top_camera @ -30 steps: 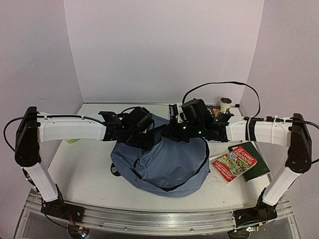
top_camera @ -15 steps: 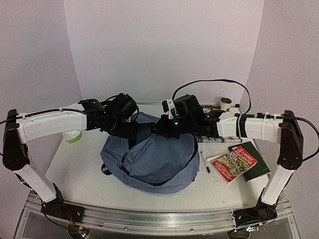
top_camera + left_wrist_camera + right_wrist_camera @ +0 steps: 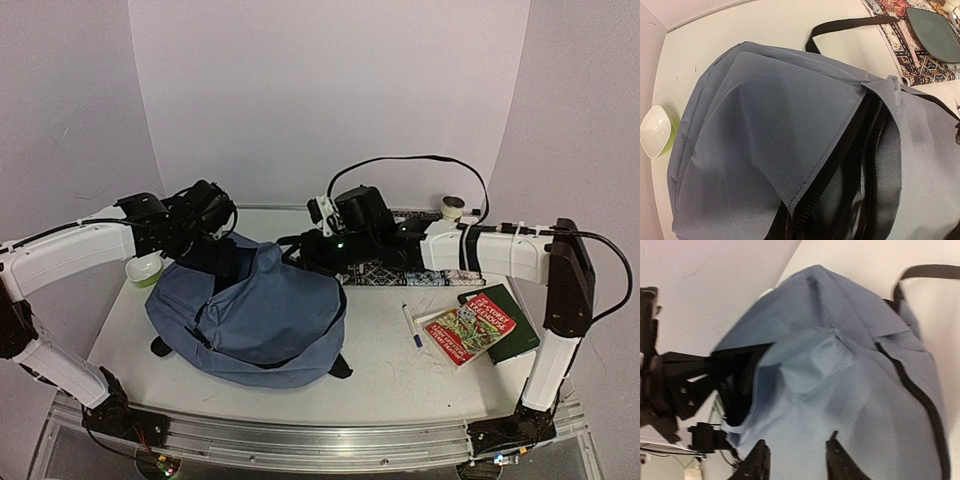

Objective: Pack the student bag
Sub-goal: Pick up the pen from the center of the board.

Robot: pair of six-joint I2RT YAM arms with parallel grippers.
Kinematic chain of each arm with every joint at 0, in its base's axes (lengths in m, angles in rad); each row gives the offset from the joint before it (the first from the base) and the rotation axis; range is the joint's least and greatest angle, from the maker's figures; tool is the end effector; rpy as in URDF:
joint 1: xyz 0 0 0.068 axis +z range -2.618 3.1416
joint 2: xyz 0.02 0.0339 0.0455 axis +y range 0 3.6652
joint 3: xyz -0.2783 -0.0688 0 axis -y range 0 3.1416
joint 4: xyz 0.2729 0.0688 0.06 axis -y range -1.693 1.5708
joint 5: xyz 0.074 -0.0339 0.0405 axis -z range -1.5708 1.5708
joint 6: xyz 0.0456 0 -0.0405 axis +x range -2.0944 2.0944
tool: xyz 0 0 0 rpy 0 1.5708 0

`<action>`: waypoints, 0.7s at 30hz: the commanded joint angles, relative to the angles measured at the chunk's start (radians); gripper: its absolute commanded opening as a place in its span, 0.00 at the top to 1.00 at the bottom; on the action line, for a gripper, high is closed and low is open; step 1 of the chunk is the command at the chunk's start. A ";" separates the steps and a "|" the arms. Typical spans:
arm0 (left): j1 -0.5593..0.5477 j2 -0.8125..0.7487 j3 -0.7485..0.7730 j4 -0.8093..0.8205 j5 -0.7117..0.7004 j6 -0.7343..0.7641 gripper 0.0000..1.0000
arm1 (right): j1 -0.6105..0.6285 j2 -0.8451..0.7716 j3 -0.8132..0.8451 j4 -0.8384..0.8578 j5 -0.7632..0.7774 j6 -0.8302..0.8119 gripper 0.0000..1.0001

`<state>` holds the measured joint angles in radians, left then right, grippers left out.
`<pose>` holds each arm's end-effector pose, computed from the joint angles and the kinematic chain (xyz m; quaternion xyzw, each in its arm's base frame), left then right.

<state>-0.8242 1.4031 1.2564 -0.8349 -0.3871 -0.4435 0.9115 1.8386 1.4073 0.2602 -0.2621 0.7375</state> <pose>0.2278 -0.2209 0.3107 0.1228 0.9327 -0.0204 0.3386 0.2865 0.3890 0.3022 -0.1497 0.7482 0.5367 0.3602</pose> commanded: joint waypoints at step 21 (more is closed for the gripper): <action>0.017 -0.007 -0.064 0.156 0.049 0.052 1.00 | -0.247 -0.170 -0.347 -0.549 0.355 -0.153 0.47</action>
<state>-0.8152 1.4124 1.1890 -0.7464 -0.3438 -0.3912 0.6796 1.6232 1.0712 -0.1832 0.0550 0.6165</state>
